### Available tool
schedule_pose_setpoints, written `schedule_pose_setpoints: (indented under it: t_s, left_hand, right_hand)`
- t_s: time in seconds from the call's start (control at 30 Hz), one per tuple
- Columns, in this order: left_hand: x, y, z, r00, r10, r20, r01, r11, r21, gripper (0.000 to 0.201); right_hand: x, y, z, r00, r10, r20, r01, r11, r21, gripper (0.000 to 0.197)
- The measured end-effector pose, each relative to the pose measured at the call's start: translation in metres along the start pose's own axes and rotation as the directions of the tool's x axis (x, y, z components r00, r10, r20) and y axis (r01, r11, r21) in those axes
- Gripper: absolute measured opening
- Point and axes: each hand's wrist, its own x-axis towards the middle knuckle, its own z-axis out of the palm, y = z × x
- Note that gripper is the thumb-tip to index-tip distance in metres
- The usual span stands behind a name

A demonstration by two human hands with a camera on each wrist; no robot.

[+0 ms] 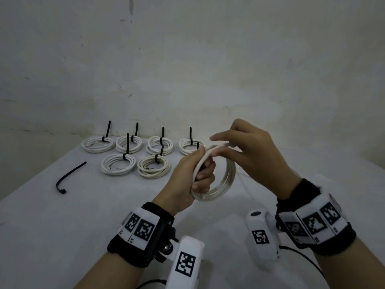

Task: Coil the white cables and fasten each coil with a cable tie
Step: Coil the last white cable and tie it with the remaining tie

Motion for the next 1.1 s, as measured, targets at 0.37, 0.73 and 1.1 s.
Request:
schedule_pose_setpoints:
  t_s: [0.37,0.73,1.1]
  left_hand:
    - [0.001,0.001,-0.002,0.998,-0.019,0.066,0.027,0.992,-0.123,0.039]
    - [-0.001,0.007,-0.001,0.99,0.136,-0.035,-0.135,0.99,0.032,0.043]
    - [0.002,0.003,-0.012,0.95,0.295,-0.101,-0.174,0.77,0.614,0.03]
  right_hand:
    - [-0.002,0.01,0.016,0.979,0.137,-0.15,-0.122,0.987,0.104,0.031]
    - [-0.009,0.016,0.03,0.999,0.044,-0.029,-0.042,0.997,0.07,0.021]
    - [-0.011,0.03,0.025,1.0,0.0,0.029,0.0,1.0,-0.005,0.028]
